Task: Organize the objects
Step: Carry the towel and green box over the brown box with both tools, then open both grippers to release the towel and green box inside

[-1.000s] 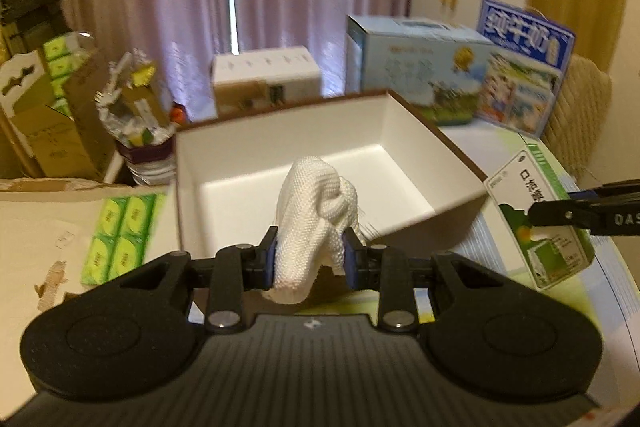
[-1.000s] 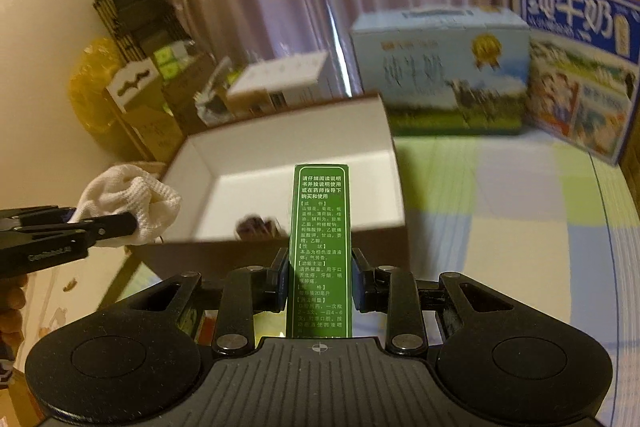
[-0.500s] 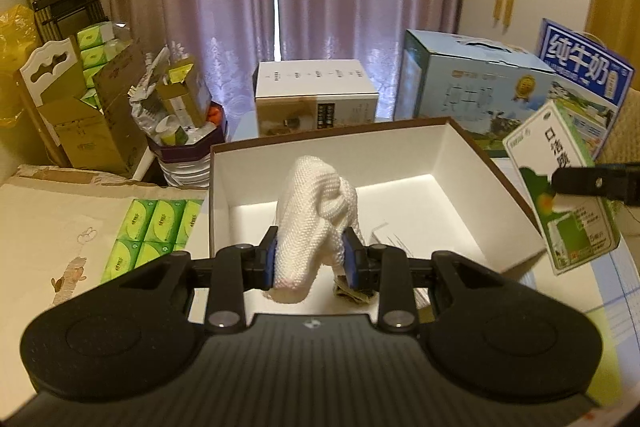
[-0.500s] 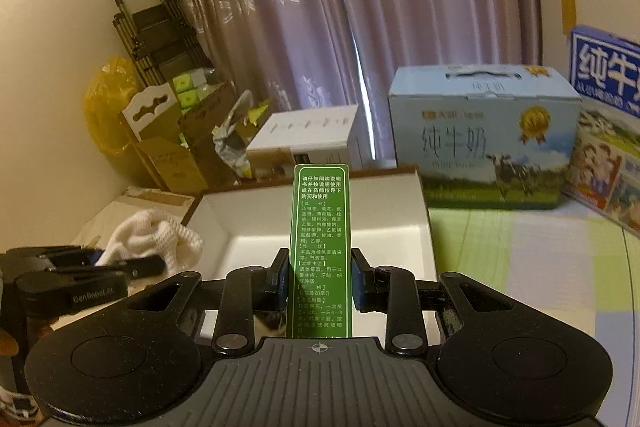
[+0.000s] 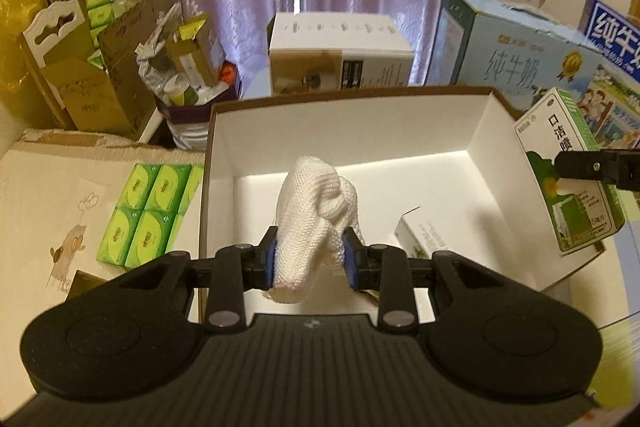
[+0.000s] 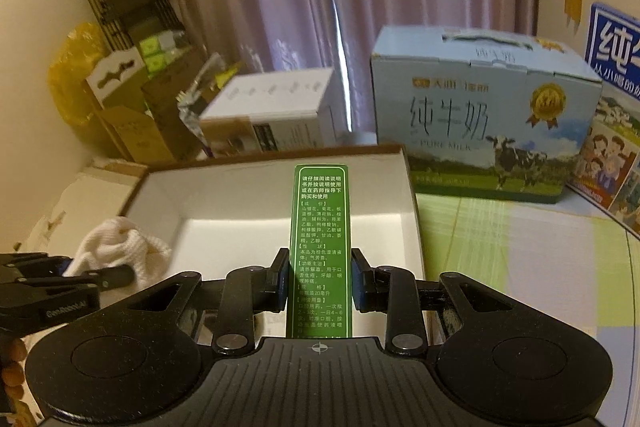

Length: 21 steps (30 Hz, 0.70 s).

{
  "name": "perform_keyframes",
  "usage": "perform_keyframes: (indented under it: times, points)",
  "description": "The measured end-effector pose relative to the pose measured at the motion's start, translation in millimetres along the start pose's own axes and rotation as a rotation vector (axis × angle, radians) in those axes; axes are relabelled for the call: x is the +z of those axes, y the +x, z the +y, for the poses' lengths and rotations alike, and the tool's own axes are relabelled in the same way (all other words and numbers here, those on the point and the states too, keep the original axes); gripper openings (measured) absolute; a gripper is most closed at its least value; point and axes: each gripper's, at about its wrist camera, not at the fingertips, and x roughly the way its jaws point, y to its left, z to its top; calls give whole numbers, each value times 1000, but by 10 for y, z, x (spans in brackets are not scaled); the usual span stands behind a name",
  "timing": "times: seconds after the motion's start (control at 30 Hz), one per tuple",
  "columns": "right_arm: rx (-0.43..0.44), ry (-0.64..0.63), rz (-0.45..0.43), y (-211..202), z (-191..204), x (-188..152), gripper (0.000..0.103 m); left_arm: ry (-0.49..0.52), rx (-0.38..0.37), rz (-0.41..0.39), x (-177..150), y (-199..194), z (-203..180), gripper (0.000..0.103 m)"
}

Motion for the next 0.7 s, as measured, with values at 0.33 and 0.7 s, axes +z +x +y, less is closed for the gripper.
perform_keyframes:
  times: [0.33,0.7]
  points:
    - [-31,7,67,264,-73,-113,27,7,13,74,-85,304,-54,28]
    - [-38,15,86,304,-90,-142,27,60,-9,79,-89,340,-159,54]
